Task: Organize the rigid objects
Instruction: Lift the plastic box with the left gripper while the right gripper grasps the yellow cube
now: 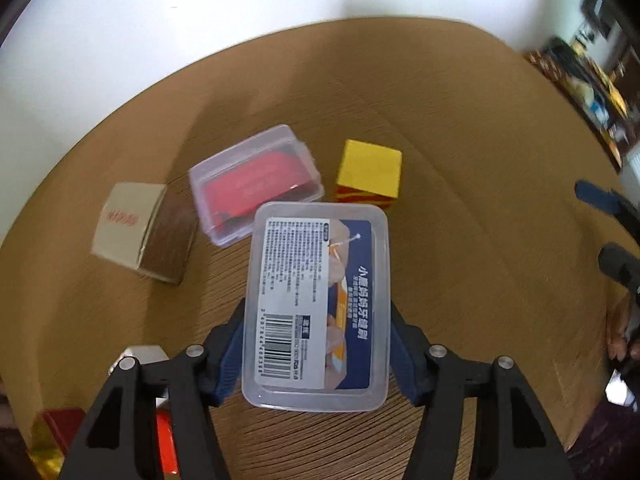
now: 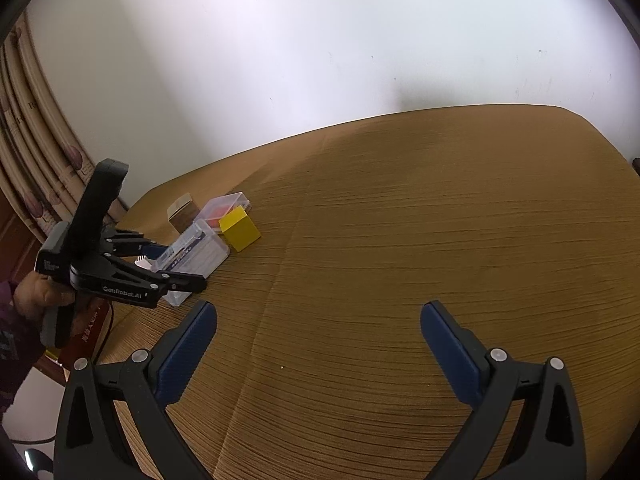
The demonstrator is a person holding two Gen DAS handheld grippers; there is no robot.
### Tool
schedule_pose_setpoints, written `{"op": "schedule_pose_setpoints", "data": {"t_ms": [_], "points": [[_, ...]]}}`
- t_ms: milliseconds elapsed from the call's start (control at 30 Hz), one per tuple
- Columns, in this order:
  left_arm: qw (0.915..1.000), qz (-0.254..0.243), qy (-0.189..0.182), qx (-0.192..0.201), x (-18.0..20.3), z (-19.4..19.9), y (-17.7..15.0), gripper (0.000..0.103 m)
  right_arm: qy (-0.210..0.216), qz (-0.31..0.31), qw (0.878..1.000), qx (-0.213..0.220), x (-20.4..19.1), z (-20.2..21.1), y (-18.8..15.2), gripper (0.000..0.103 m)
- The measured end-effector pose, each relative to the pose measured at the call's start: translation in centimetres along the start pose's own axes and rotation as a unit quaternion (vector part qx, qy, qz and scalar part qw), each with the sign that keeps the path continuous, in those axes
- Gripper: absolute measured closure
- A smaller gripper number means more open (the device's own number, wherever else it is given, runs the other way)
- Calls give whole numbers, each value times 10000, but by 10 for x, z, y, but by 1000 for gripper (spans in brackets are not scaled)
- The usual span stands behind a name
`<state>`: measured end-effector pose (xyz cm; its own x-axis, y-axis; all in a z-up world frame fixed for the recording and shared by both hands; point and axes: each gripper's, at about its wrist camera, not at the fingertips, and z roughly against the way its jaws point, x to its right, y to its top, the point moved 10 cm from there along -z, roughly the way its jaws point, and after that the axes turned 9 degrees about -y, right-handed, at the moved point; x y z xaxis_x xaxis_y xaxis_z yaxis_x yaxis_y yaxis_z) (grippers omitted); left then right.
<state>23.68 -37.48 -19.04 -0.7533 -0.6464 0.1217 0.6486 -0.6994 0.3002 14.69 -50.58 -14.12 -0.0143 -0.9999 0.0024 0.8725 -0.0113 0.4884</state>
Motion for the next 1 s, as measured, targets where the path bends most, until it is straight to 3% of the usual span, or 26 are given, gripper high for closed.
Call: {"op": "schedule_pose_setpoints", "data": {"t_ms": [133,233,333,467,633,700,767,800,1000], "points": [[9988,137,318,352,1,14,-8,40,-6,2,10000,-23,1,0,-1,1],[9976,265,190,617,14,32,-21,40,85,-50,9999,-77,1,-3,1,1],[9946,653,6,811,21,49,-42,40,533,64,9984,-202,-11,-9,9,1],[9860,1232,-332,1076,23,67,-68,40,608,900,9938,-223,-44,-23,31,1],[9789,1558,-471,1239,32,84,-94,40,563,2002,9779,-229,-101,-53,47,1],[9752,1723,-568,1265,36,87,-106,40,586,2212,9731,-282,-114,-68,47,8],[9721,1850,-640,1293,39,91,-115,40,545,2360,9695,-375,-119,-85,46,29],[9709,1897,-663,1304,42,90,-117,40,475,2405,9684,-450,-119,-95,45,32],[9645,2059,-827,1429,44,106,-132,40,390,2306,9702,-637,-115,-122,50,34]]}}
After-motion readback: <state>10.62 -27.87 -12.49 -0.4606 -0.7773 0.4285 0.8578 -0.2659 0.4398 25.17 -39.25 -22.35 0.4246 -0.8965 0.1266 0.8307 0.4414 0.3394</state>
